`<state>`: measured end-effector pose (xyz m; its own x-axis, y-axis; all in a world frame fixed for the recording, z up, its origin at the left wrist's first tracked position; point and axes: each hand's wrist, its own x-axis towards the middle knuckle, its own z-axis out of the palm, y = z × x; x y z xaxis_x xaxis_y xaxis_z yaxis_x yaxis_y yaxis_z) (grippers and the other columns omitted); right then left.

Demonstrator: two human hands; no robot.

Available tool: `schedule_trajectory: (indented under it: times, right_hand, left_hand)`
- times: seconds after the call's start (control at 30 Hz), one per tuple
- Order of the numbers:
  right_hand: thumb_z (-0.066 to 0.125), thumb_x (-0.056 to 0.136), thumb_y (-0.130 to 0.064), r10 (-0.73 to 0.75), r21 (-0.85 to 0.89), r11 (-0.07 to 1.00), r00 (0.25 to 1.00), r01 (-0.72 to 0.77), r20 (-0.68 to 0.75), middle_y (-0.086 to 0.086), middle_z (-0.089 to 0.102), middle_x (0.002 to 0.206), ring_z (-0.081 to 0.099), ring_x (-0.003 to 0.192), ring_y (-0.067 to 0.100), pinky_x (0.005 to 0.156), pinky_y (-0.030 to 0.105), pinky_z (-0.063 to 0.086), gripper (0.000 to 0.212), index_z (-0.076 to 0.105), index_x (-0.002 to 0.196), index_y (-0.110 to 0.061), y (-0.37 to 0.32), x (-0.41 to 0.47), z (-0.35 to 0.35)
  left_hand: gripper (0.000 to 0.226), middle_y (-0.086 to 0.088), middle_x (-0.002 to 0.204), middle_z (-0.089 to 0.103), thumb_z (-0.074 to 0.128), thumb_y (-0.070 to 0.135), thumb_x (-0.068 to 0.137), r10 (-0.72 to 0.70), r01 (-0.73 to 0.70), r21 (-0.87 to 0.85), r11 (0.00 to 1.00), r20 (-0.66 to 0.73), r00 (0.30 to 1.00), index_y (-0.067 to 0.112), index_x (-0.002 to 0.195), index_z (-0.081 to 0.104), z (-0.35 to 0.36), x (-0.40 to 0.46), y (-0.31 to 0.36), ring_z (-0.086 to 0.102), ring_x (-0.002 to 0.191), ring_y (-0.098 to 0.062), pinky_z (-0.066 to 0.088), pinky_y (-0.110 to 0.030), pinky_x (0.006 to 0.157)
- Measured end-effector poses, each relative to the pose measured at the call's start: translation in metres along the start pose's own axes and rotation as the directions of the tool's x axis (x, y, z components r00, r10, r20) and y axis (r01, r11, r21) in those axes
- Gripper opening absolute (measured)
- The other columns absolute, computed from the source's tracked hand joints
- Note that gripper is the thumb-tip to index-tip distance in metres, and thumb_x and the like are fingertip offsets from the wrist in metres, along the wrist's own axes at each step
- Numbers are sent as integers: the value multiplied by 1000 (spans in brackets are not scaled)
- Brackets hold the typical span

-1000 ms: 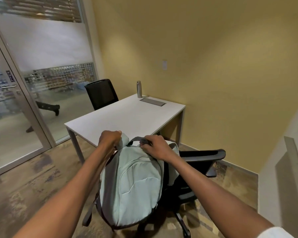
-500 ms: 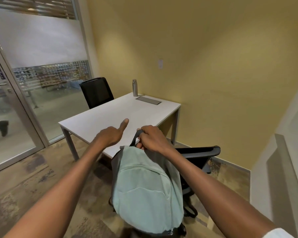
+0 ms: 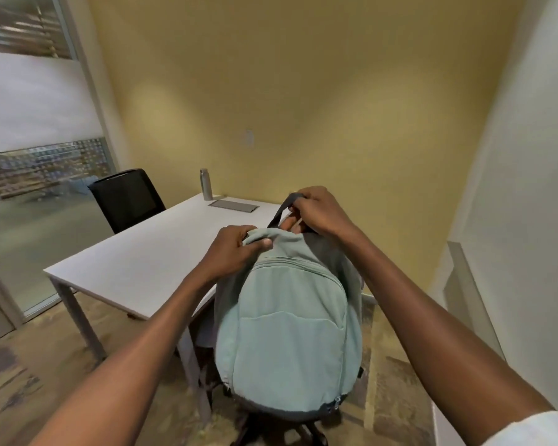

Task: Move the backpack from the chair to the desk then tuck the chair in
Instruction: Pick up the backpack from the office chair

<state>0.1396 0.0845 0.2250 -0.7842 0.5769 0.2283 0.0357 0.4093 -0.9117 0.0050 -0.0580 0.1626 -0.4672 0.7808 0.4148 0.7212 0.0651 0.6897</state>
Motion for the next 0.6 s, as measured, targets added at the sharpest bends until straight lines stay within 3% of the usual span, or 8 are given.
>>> schedule_trajectory:
  times: [0.07, 0.13, 0.2, 0.27, 0.33, 0.43, 0.5, 0.6]
  right_hand:
    - [49, 93, -8, -21, -12, 1000, 1000, 21, 19, 26, 75, 91, 71, 65, 20, 62, 29, 54, 23, 64, 100, 8, 3, -4, -23]
    - [64, 92, -24, -8, -151, 988, 991, 29, 136, 8, 77, 100, 73, 88, 15, 71, 26, 54, 22, 66, 107, -7, 13, -9, -56]
    - [79, 82, -41, 54, -325, 944, 949, 53, 310, -8, 74, 105, 67, 100, 7, 81, 25, 54, 32, 68, 109, -29, 27, -18, -89]
    - [88, 70, -45, 149, -451, 892, 921, 32, 359, -16, 72, 109, 66, 102, 5, 85, 26, 53, 48, 65, 112, -37, 44, -30, -110]
    - [93, 63, -41, 158, -466, 885, 948, -12, 276, -15, 72, 110, 67, 102, 8, 89, 33, 56, 58, 64, 113, -36, 59, -38, -123]
    - [93, 62, -33, 122, -463, 883, 990, -76, 69, 2, 76, 100, 71, 94, 24, 81, 44, 58, 49, 72, 104, -20, 71, -42, -148]
    - [92, 64, -29, 99, -493, 863, 994, -109, -47, 15, 74, 95, 70, 89, 33, 69, 39, 53, 41, 74, 93, -8, 75, -41, -165]
    - [90, 65, -25, 57, -515, 849, 989, -119, -134, 11, 74, 89, 69, 83, 30, 66, 37, 53, 31, 75, 88, -11, 77, -38, -189]
  left_hand:
    - [24, 3, 59, 58, 70, 30, 87, -14, 13, -51, 999, -25, 1000, 16, 68, 65, 14, 7, 9, 44, 56, -5, 32, -23, 53]
    - [30, 12, 52, 54, 70, 29, 87, -15, 11, -90, 996, -50, 999, 26, 59, 62, 30, 14, 16, 43, 51, -1, 31, -19, 49]
    - [33, 14, 50, 53, 69, 29, 88, -11, 2, -124, 992, -71, 997, 32, 56, 60, 45, 22, 23, 44, 50, 0, 32, -17, 48]
    - [35, 17, 49, 53, 68, 28, 89, -1, -13, -177, 984, -77, 997, 35, 56, 62, 60, 31, 32, 44, 49, 2, 32, -14, 48]
    - [30, 17, 52, 53, 67, 30, 89, 6, -16, -216, 976, -48, 999, 31, 60, 64, 70, 42, 44, 44, 51, 2, 32, -15, 50]
    - [25, 2, 64, 58, 65, 35, 89, 45, -37, -242, 969, 29, 999, 14, 78, 71, 87, 59, 66, 46, 59, -5, 36, -27, 58]
    - [24, -12, 75, 70, 64, 34, 90, 69, -54, -266, 963, 47, 996, 12, 88, 74, 98, 70, 78, 53, 66, -8, 39, -29, 62]
    - [22, -15, 86, 74, 64, 34, 90, 98, -76, -290, 954, 60, 993, 16, 95, 76, 113, 90, 91, 59, 69, -8, 43, -26, 62]
